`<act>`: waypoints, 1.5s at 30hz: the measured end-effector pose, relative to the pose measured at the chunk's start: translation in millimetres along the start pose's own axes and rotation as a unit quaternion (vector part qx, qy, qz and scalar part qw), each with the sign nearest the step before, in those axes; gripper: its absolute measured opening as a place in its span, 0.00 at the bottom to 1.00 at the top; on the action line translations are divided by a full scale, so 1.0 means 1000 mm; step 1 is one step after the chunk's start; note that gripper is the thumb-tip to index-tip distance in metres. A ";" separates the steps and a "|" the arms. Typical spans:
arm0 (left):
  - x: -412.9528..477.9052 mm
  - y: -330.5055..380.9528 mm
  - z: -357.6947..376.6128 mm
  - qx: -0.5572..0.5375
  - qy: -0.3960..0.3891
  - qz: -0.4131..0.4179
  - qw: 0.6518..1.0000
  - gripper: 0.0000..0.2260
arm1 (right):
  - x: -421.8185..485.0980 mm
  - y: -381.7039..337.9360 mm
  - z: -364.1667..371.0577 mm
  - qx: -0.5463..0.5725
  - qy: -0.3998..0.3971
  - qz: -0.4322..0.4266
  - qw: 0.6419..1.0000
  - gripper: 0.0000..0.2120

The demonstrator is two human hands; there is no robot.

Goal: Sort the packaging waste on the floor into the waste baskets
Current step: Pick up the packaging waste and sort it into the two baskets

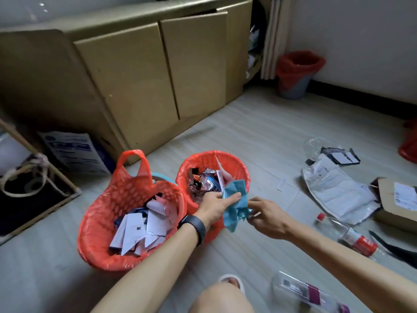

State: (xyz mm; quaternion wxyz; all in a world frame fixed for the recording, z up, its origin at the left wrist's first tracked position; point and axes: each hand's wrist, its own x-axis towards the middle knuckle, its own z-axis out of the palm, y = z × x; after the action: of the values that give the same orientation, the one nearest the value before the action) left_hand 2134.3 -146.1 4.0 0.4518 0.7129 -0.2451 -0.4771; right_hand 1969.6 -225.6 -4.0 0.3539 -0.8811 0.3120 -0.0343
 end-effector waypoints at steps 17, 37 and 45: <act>0.092 0.007 -0.038 0.514 0.151 0.139 0.833 0.17 | 0.066 0.037 0.022 -0.243 -0.032 0.048 0.968 0.31; 0.167 -0.048 -0.025 0.750 -0.034 0.052 0.659 0.14 | 0.091 0.087 0.057 -0.195 0.087 -0.059 0.975 0.22; 0.129 -0.007 -0.030 0.695 -0.074 0.091 0.709 0.20 | 0.081 0.062 0.029 -0.212 0.002 0.001 0.977 0.27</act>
State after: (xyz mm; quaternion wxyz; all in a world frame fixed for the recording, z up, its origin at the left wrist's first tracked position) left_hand 2215.4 -231.0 -57.3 -0.1503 0.7619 -0.6039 -0.1797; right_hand 2009.5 -289.2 -78.5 0.1584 -0.9357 0.3137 0.0314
